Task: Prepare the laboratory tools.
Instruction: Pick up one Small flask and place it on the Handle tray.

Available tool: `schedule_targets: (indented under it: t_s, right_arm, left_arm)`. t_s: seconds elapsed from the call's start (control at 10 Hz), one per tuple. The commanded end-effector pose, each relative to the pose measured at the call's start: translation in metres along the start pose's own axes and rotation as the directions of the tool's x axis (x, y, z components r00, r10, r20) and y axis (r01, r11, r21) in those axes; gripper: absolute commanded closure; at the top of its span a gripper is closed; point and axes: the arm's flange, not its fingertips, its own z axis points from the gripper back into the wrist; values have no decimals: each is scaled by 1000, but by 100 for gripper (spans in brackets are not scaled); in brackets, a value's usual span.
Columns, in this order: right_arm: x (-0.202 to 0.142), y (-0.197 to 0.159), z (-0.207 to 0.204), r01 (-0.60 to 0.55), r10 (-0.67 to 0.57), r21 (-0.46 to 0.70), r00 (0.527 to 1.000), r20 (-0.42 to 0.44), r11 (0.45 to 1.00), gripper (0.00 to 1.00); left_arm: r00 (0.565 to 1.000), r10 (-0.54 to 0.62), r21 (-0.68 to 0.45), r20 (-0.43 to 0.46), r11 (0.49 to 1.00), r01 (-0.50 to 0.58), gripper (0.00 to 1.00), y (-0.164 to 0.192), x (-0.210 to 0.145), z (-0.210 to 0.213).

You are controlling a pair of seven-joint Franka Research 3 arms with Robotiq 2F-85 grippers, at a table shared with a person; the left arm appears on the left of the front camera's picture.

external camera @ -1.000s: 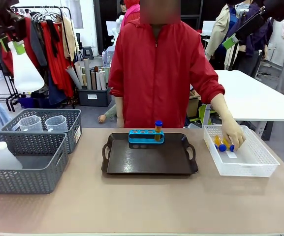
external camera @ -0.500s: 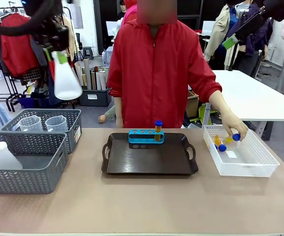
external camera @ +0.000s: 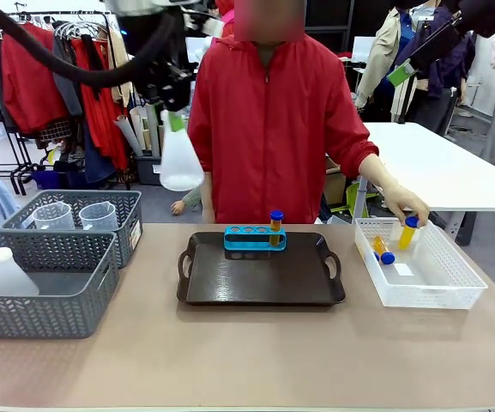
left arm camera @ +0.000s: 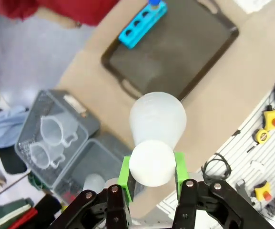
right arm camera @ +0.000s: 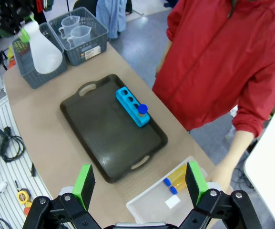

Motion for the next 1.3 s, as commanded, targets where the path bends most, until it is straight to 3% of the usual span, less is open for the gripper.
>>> schedule_targets:
  t_s: [0.0,0.3,0.5,0.6,0.9,1.2]
  right_arm:
    - [0,1,1,-3,3,1,1000,2,1000,0]
    - [0,1,1,-3,3,1,1000,2,1000,0]
    - [0,1,1,-3,3,1,1000,2,1000,0]
    - [0,1,1,-3,3,1,1000,2,1000,0]
    - [0,1,1,-3,3,1,1000,2,1000,0]
    - [0,1,1,-3,3,1,1000,2,1000,0]
  left_arm:
    - [996,-87,-4,12,996,87,100,-11,25,-21]
    - [986,-164,-5,27,986,164,100,-37,61,-58]
    - [975,-221,-7,22,975,221,100,-40,67,-65]
    - [989,-148,-30,20,988,148,100,-47,63,-73]
    - [989,-148,-30,20,988,148,100,-47,63,-73]
    - [963,-269,-63,11,961,269,100,-56,103,-107]
